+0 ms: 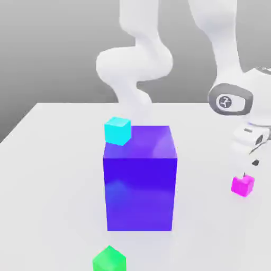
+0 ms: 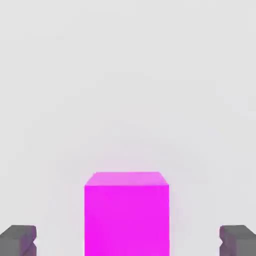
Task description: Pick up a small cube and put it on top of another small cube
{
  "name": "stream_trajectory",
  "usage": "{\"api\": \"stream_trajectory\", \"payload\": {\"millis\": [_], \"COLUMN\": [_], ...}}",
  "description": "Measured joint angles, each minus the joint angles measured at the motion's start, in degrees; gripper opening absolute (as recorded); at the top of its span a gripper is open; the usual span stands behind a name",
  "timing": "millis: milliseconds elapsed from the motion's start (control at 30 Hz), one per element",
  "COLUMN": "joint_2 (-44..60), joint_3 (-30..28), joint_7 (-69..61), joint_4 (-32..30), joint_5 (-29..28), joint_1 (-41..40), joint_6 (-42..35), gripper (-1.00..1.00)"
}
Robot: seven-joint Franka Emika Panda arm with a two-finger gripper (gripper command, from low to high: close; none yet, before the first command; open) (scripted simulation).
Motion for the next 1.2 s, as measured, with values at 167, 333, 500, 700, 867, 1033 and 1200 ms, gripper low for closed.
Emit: {"api": "stream_trajectory", "payload": {"millis": [167, 333, 500, 700, 867, 1033, 1200], "joint_2": [6.68, 6.69, 3.57, -5.03, -5.82, -4.58, -3.83], "joint_3": [-10.73, -10.72, -5.68, 3.81, -1.7, -10.5, -17.8], "joint_7": [6.81, 6.9, 3.83, -6.43, -11.19, -14.72, -17.8], "joint_4": [1.89, 1.89, 1.0, -1.49, 2.81, 8.97, 13.69], "joint_5": [-8.85, -8.95, -4.94, 8.61, 13.63, 16.65, 19.21], "joint_1": [8.79, 8.78, 4.63, -1.84, -10.03, -19.84, -28.1], "joint_6": [4.8, 4.88, 2.62, -3.05, -7.84, -12.48, -16.16], "gripper": [-1.0, -1.0, -1.0, -1.0, -1.0, -1.0, -1.0]}}
